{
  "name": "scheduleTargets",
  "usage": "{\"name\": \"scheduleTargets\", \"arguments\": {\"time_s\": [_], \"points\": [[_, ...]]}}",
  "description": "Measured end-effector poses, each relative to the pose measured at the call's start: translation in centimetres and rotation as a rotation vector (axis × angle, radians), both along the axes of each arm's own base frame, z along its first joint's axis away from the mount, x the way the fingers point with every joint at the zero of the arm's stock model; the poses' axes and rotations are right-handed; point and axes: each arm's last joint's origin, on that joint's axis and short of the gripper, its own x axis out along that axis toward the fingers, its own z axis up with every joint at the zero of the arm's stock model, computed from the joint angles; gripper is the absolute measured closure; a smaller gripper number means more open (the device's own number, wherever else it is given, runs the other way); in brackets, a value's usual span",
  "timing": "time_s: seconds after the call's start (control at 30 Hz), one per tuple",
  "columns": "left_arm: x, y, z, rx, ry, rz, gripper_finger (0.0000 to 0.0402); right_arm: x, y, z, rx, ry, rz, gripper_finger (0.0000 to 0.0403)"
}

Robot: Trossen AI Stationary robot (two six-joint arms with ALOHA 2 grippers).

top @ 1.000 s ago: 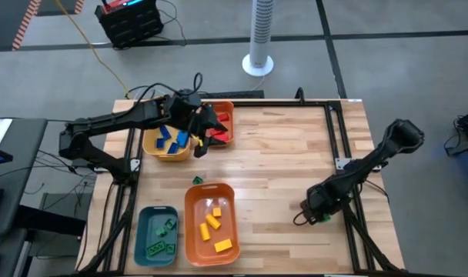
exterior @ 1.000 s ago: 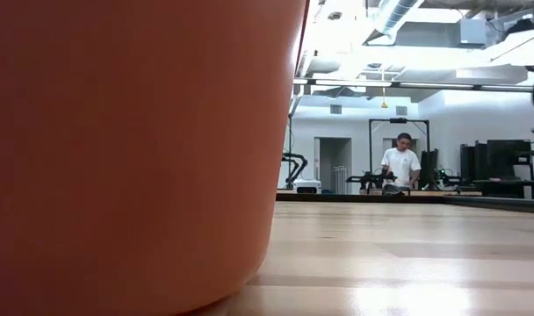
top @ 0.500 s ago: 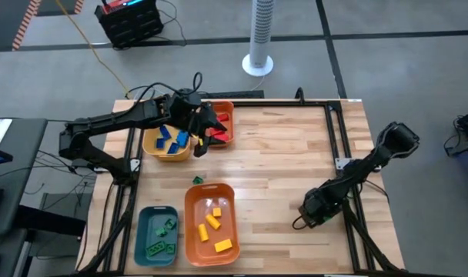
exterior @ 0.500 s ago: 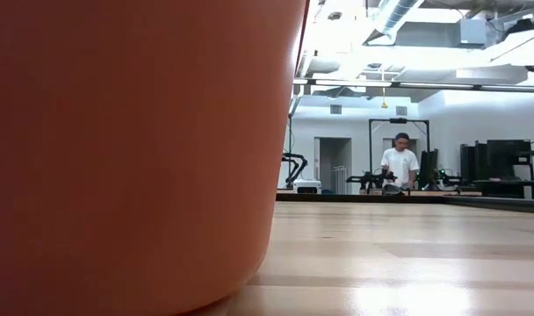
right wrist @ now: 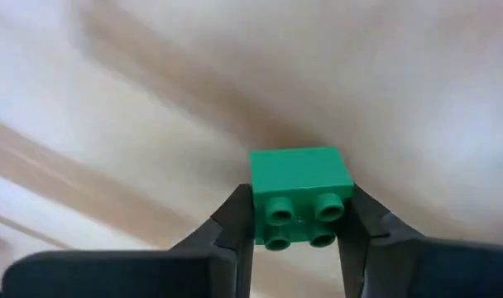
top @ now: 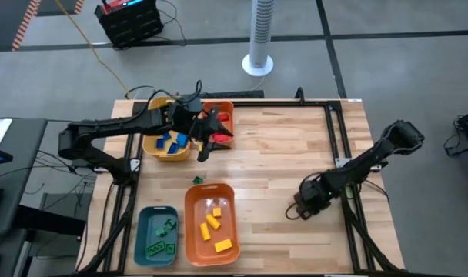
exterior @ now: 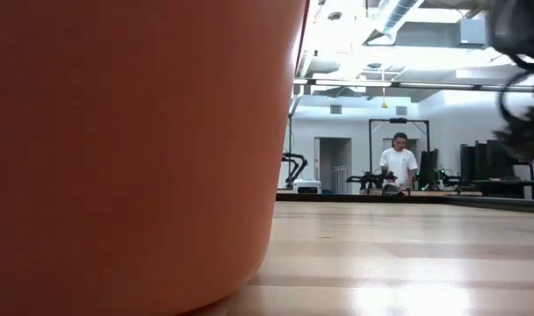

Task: Sort blocks
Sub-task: Put the green game piece into the blue bin

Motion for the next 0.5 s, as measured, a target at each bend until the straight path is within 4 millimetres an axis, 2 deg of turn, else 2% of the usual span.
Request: {"name": "scheduleTargets", "arguments": {"time_s": [0.1, 0.23, 0.37, 0.5], "points": [[-0.6, 0.0, -0.7, 0.046, -0.037, 0.062, 0.0187, 0.8, -1.1, 1.0, -0.055, -0.147, -0.045, 0.0289], [-0.8, 0.2, -0.8, 0.139, -0.06, 0.115, 0.0187, 2.6, -2.7, 3.0, -0.074, -0.437, -0.067, 0.029], [-0.7, 0.2, -0.9, 0.158, -0.055, 0.132, 0.0185, 4.5, -5.2, 4.7, -0.097, -0.675, -0.086, 0.029], [-0.6, -0.4, -1.0, 0.17, -0.048, 0.107, 0.016, 6.1, -7.6, 7.1, -0.132, -0.956, -0.131, 0.029]]}}
